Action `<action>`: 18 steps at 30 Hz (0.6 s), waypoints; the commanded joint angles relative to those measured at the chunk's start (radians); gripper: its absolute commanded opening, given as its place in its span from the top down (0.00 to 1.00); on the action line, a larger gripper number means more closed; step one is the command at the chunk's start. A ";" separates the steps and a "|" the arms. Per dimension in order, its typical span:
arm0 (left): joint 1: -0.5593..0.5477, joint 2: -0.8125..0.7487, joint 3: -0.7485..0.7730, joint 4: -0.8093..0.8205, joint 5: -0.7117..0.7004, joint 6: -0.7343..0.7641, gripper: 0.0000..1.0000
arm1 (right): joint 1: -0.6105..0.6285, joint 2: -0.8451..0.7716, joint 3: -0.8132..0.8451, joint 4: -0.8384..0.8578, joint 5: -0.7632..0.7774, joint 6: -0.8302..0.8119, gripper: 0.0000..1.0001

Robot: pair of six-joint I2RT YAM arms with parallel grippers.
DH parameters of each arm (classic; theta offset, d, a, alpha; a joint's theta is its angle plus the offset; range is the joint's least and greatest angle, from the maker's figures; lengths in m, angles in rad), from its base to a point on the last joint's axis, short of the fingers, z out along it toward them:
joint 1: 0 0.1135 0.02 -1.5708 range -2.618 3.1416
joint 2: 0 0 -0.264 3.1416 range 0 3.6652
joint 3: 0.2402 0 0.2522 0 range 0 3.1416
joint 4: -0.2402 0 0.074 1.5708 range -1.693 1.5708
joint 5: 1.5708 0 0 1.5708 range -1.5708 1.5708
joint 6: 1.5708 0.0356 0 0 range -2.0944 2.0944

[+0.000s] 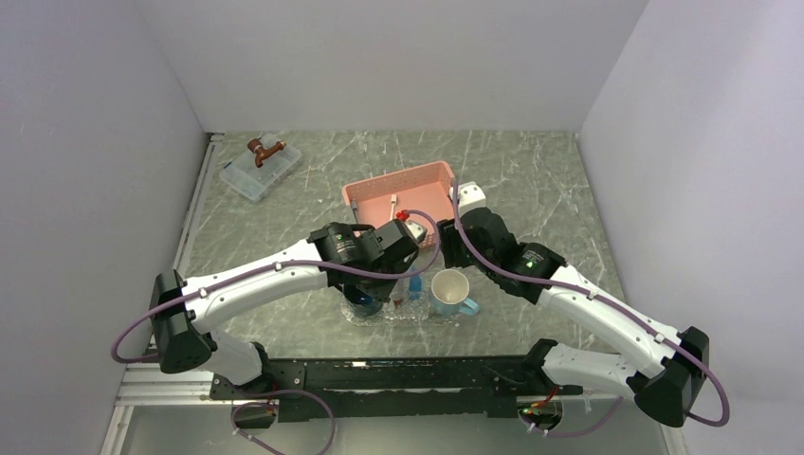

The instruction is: Prepare toiletry sets of a toothbrush and toothpaste on the tray

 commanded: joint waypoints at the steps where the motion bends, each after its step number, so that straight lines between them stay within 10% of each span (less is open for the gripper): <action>1: -0.006 -0.046 -0.012 0.040 -0.038 -0.027 1.00 | -0.003 -0.026 -0.006 0.021 -0.002 0.017 0.45; 18: -0.009 -0.053 -0.032 0.056 -0.037 -0.035 0.86 | -0.003 -0.023 -0.016 0.024 -0.004 0.021 0.45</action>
